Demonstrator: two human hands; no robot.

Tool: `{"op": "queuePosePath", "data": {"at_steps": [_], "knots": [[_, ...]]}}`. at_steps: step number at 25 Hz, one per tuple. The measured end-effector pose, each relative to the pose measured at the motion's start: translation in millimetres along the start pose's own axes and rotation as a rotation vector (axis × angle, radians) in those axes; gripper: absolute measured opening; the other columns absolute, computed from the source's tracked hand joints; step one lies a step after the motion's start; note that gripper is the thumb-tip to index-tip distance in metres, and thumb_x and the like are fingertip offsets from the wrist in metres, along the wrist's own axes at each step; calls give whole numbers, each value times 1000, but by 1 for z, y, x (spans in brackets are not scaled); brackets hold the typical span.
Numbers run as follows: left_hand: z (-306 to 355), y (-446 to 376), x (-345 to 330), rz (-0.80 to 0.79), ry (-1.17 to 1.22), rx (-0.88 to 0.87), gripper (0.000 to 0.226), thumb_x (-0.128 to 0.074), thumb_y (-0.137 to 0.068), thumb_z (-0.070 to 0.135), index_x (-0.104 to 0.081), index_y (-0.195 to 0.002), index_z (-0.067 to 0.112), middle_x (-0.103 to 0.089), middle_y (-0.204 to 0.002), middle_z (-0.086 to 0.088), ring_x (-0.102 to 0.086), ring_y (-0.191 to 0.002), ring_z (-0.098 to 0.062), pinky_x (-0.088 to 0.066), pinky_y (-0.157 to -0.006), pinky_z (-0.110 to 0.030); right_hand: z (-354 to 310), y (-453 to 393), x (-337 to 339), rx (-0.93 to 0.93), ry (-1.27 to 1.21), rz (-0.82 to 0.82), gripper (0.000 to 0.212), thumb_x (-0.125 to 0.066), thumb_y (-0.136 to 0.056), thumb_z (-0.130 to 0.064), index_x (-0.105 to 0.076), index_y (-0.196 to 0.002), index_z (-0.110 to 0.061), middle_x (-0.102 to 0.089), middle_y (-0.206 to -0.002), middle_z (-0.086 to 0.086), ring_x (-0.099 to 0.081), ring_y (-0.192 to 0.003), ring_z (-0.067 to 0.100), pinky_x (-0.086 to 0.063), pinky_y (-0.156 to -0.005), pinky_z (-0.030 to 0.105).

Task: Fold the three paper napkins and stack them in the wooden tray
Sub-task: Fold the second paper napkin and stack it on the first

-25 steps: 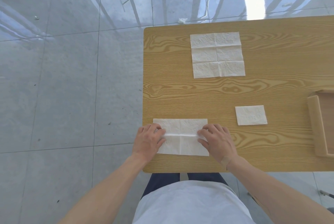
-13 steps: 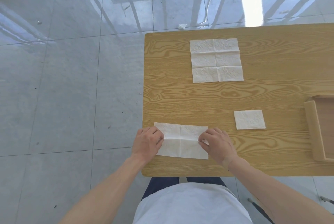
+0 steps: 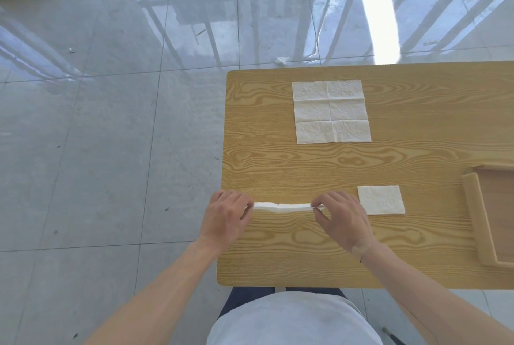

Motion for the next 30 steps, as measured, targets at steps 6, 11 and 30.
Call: {"op": "queuePosePath", "data": {"at_steps": [6,11,30], "knots": [[5,30,-19,-32,-34,-78,14,-69,-81,6,-62,-79,19,-64,-85,6,-59,-86,-17,-43,-79,-29,2,26,-17,70,74,-7,16,-77,-78,-11,-69,-86,-22,-68,-90,-11,-61,-95,20,-44,-77,33],[0,51,-41,-166,-59,-10,25,-78,-68,0,-64,-76,19,-65,-85,6,-62,-84,-18,-46,-75,-30,4,46,-40,91,107,-93,17,-77,-78,-11,-67,-83,-23,-67,-89,-12,-61,-92,19,-46,-75,32],[38,54,-104,-565,-257,33,71,8,-96,58,31,-147,14,41,-155,-1,35,-142,-18,16,-118,-43,-29,47,-115,70,359,-373,73,-20,-99,-50,-2,-155,-8,5,-164,11,5,-150,33,-4,-117,57]]}}
Point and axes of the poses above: each hand's wrist, its own y-axis away from the middle knuckle, its own x-axis out of the back of the hand, z = x × y, the point moved 5 cm from there along -y, towards the middle knuckle
